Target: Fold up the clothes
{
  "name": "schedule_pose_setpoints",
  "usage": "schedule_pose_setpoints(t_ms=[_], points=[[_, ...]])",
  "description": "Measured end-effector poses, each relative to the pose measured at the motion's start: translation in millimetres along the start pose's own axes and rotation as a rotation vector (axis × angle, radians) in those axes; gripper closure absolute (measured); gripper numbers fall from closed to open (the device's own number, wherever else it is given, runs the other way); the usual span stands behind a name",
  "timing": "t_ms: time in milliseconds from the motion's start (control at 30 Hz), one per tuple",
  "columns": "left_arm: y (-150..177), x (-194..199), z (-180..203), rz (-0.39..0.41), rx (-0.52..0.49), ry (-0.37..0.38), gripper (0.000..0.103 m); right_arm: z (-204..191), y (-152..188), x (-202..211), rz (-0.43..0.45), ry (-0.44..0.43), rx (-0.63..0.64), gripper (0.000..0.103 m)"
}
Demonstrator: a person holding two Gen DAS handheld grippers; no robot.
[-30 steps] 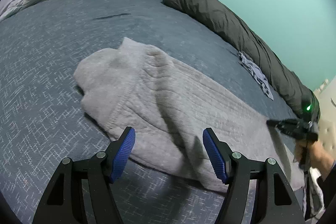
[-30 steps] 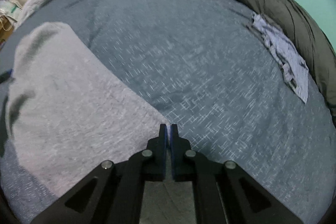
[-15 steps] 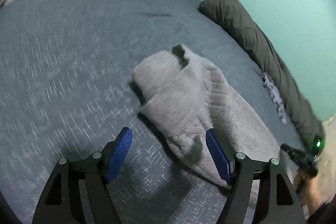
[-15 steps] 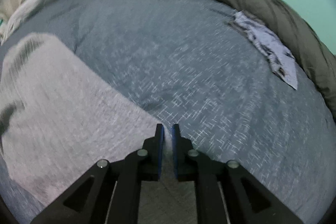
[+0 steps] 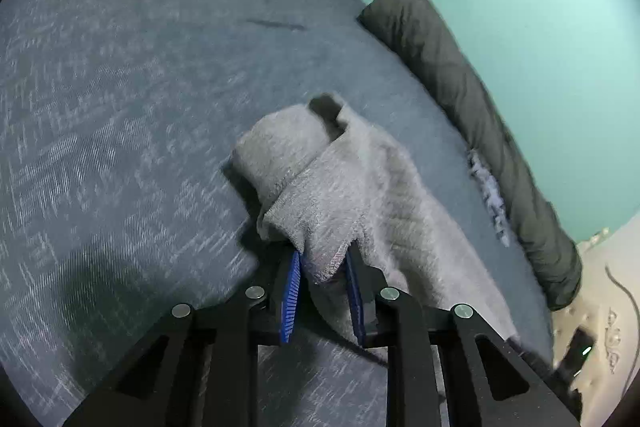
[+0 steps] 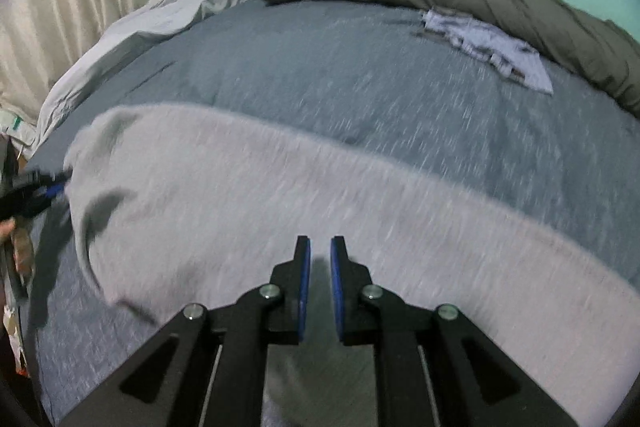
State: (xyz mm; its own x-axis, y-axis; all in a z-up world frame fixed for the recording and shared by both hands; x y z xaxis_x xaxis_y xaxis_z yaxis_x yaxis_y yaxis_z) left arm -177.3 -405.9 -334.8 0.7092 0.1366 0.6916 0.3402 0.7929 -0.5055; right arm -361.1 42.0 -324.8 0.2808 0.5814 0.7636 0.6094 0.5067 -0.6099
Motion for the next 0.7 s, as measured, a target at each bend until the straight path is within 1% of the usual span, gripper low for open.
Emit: schedule_pose_setpoints(t_ms=[100, 167, 200, 233, 333, 400, 433, 500, 567, 700], points=[[-15, 8, -4, 0.041, 0.024, 0.024, 0.084, 0, 19, -10, -0.048, 0.057, 0.036, 0.094], [-22, 12, -10, 0.054, 0.057, 0.047, 0.084, 5, 24, -14, -0.055, 0.068, 0.028, 0.094], [-24, 12, -13, 0.063, 0.058, 0.038, 0.084, 7, 26, -15, -0.055, 0.068, 0.019, 0.094], [-25, 11, -15, 0.057, 0.056, 0.028, 0.084, 9, 27, -16, -0.054, 0.070, 0.015, 0.094], [-20, 7, -27, 0.024, 0.120, 0.035, 0.084, 9, 25, -18, -0.060, 0.077, 0.014, 0.094], [-16, 8, -27, 0.015, 0.138, 0.026, 0.081, 7, 22, -17, -0.062, 0.089, 0.017, 0.094], [-12, 7, -23, 0.003, 0.126, 0.018, 0.078, 6, 21, -18, -0.062, 0.092, 0.012, 0.094], [-7, 10, -19, -0.011, 0.111, 0.013, 0.063, 6, 20, -19, -0.058, 0.090, -0.006, 0.094], [-1, 15, -21, -0.010, 0.116, 0.008, 0.053, 7, 21, -20, -0.055, 0.084, -0.030, 0.094], [10, 12, -19, -0.049, 0.082, 0.009, 0.055, 8, 23, -17, -0.050, 0.086, -0.050, 0.094]])
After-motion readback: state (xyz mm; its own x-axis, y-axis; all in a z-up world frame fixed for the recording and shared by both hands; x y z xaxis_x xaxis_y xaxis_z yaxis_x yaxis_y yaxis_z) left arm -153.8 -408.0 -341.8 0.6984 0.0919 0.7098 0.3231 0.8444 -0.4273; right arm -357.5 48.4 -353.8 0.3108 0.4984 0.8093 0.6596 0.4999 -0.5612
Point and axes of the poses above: each gripper's, at about its wrist camera, not at the fingertips, and x roughly against the way its jaws point, z to its right, y to its underside, the point moved 8 cm from there along -x, roughly the way its jaws point, and after that the axes turned 8 degrees about -y, right-handed, at the moved point
